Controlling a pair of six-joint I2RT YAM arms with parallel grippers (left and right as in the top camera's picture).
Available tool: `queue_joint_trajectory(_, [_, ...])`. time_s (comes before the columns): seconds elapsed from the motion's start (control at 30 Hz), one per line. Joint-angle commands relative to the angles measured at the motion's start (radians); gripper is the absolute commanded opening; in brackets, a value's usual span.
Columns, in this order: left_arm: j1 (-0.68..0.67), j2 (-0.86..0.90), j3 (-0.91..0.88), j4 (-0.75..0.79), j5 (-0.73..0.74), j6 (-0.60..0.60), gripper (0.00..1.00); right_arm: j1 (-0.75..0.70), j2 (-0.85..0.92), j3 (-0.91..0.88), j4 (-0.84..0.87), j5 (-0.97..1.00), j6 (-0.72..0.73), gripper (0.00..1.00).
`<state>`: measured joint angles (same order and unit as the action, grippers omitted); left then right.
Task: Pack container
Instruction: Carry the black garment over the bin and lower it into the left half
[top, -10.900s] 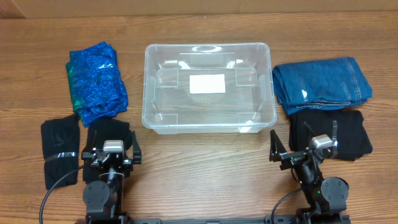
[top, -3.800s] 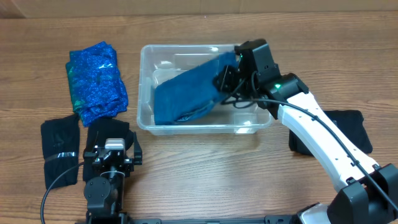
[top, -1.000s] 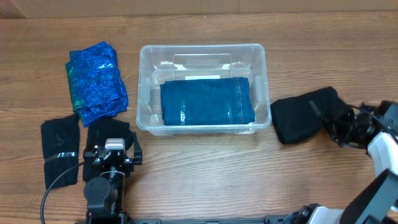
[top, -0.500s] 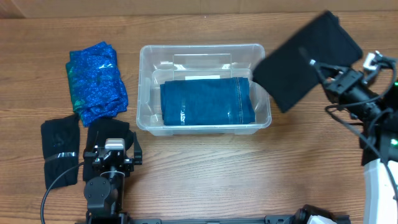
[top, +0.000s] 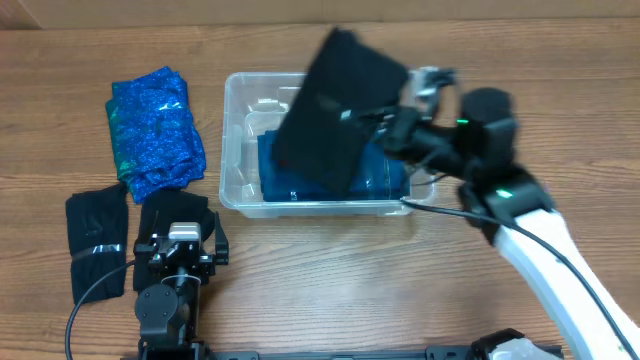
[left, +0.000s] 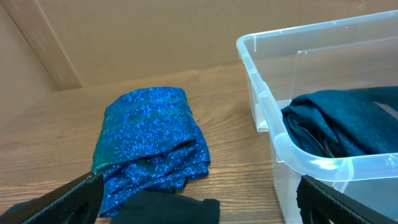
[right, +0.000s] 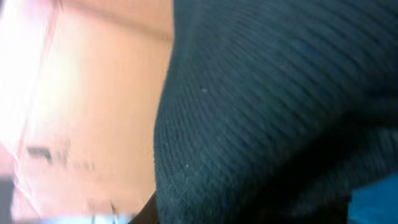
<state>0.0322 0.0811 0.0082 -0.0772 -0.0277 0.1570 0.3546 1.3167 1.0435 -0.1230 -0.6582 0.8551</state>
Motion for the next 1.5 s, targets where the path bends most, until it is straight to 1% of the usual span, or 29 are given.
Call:
queue_joint_trajectory(0.0, [-0.006, -0.003, -0.003, 0.003, -0.005, 0.0, 1.0, 0.04, 0.119, 0.032, 0.026, -0.194, -0.244, 0.04])
queue_joint_trajectory(0.07, [-0.006, -0.003, -0.003, 0.003, -0.005, 0.0, 1.0, 0.04, 0.217, 0.032, 0.033, -0.279, -0.292, 0.04])
queue_joint_trajectory(0.17, [-0.006, -0.003, -0.003, 0.003, -0.005, 0.0, 1.0, 0.046, 0.284, 0.031, 0.056, -0.334, -0.303, 0.04])
queue_joint_trajectory(0.27, [-0.006, -0.003, -0.003, 0.003, -0.005, 0.0, 1.0, 0.072, 0.327, 0.031, 0.132, -0.383, -0.304, 0.04])
queue_joint_trajectory(0.37, [-0.006, -0.003, -0.003, 0.003, -0.005, 0.0, 1.0, 0.079, 0.332, 0.031, 0.194, -0.383, -0.331, 0.04])
queue_joint_trajectory(0.5, [-0.006, -0.003, -0.003, 0.003, -0.005, 0.0, 1.0, 0.079, 0.332, 0.032, 0.318, -0.384, -0.312, 0.04])
queue_joint_trajectory(0.77, [-0.006, -0.003, -0.003, 0.003, -0.005, 0.0, 1.0, 0.08, 0.375, 0.031, 0.378, -0.365, -0.335, 0.04])
queue_joint_trajectory(0.87, [-0.006, -0.003, -0.003, 0.003, -0.005, 0.0, 1.0, 0.067, 0.391, 0.032, 0.431, -0.369, -0.267, 0.04])
queue_joint_trajectory(0.97, [-0.006, -0.003, -0.003, 0.003, -0.005, 0.0, 1.0, 0.057, 0.391, 0.077, 0.455, -0.368, -0.13, 0.04])
queue_joint_trajectory(1.07, [-0.006, -0.003, -0.003, 0.003, -0.005, 0.0, 1.0, 0.057, 0.391, 0.175, 0.374, -0.343, 0.001, 0.04])
queue_joint_trajectory(1.1, [-0.006, -0.003, -0.003, 0.003, -0.005, 0.0, 1.0, 0.058, 0.391, 0.233, 0.305, -0.319, 0.026, 0.04])
queue_joint_trajectory(1.13, [-0.006, -0.003, -0.003, 0.003, -0.005, 0.0, 1.0, 0.06, 0.391, 0.29, 0.222, -0.289, 0.011, 0.04])
queue_joint_trajectory(1.2, [-0.006, -0.003, -0.003, 0.003, -0.005, 0.0, 1.0, 0.06, 0.391, 0.383, 0.043, -0.204, -0.033, 0.04])
queue_joint_trajectory(1.23, [-0.006, -0.003, -0.003, 0.003, -0.005, 0.0, 1.0, 0.059, 0.391, 0.439, -0.066, -0.151, -0.082, 0.04])
queue_joint_trajectory(1.27, [-0.006, -0.003, -0.003, 0.003, -0.005, 0.0, 1.0, 0.06, 0.391, 0.527, -0.243, -0.058, -0.173, 0.04])
queue_joint_trajectory(1.3, [-0.006, -0.003, -0.003, 0.003, -0.005, 0.0, 1.0, 0.06, 0.391, 0.563, -0.31, -0.029, -0.229, 0.04])
queue_joint_trajectory(1.33, [-0.006, -0.003, -0.003, 0.003, -0.005, 0.0, 1.0, 0.065, 0.391, 0.589, -0.354, -0.025, -0.286, 0.04])
queue_joint_trajectory(1.4, [-0.006, -0.003, -0.003, 0.003, -0.005, 0.0, 1.0, 0.074, 0.391, 0.602, -0.409, -0.027, -0.323, 0.04])
queue_joint_trajectory(1.47, [-0.006, -0.003, -0.003, 0.003, -0.005, 0.0, 1.0, 0.08, 0.404, 0.601, -0.446, -0.023, -0.391, 0.04])
